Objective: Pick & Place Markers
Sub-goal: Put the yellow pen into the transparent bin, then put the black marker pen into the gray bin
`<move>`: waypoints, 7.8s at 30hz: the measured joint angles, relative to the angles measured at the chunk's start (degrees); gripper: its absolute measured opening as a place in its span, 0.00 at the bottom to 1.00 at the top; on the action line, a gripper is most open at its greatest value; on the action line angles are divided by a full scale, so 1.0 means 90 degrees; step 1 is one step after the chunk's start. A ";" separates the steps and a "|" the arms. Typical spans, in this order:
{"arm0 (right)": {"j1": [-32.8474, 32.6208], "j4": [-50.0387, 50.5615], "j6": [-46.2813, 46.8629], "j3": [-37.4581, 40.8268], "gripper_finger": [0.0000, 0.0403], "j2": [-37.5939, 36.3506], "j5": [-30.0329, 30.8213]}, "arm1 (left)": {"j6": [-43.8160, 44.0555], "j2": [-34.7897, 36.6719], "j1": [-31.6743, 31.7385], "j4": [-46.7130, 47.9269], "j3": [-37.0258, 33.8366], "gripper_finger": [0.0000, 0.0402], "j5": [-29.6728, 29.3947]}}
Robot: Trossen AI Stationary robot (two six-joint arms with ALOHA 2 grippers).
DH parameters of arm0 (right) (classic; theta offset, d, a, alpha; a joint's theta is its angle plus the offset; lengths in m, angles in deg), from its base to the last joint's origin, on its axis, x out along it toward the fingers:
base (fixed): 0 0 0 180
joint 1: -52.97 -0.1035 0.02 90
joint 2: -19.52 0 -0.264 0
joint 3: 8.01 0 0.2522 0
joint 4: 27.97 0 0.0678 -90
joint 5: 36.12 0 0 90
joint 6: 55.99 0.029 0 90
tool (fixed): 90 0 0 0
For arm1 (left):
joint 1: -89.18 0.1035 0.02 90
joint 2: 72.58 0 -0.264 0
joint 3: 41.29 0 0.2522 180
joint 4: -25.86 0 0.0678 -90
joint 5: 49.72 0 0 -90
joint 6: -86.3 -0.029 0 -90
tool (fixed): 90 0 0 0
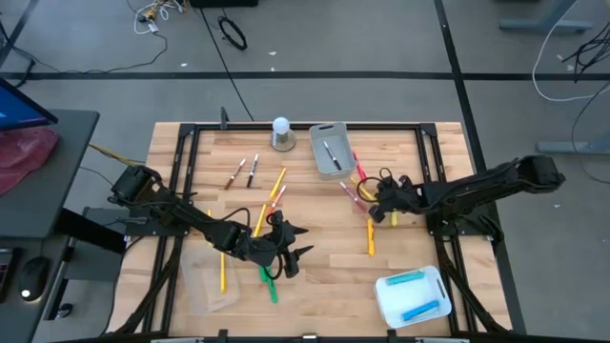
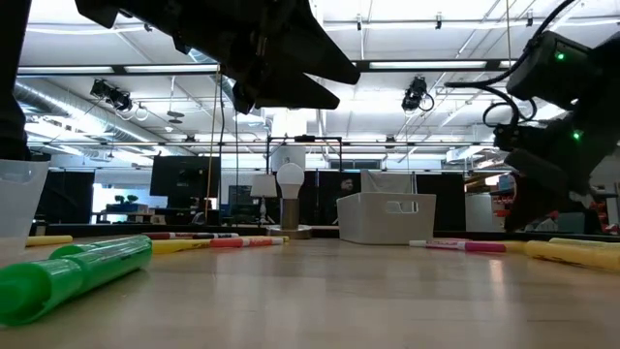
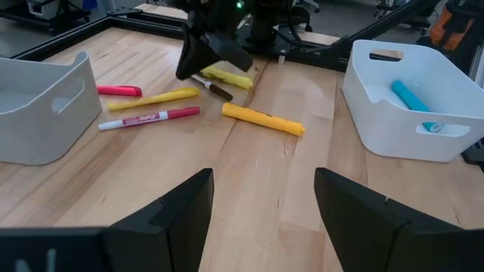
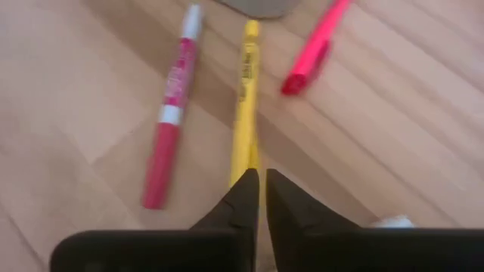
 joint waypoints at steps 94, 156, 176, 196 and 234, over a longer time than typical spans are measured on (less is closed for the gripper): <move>-0.1845 -0.3587 -0.2353 -0.1596 0.12 0.1909 -0.2531 | -0.2871 -0.0120 0.0029 -0.0751 0.0000 0.59 0.0607; -0.2169 -0.7498 -0.3751 -0.1603 0.38 0.2854 -0.1044 | 0.0171 0.1841 -0.0799 0.2858 0.1077 0.10 -0.0411; -0.2140 -0.7178 -0.3700 -0.1598 0.38 0.2874 -0.1100 | 0.7333 0.1940 -0.2076 0.8712 0.1267 0.11 0.3588; -0.2140 -0.7117 -0.3703 -0.1598 0.38 0.2876 -0.1100 | 0.8694 0.1938 -0.2249 0.6536 -0.0760 0.22 0.4094; -0.2108 -0.3755 -0.3706 -0.1598 0.38 0.0862 0.0377 | 0.2718 0.1998 -0.0835 0.6173 0.1168 0.39 -0.1063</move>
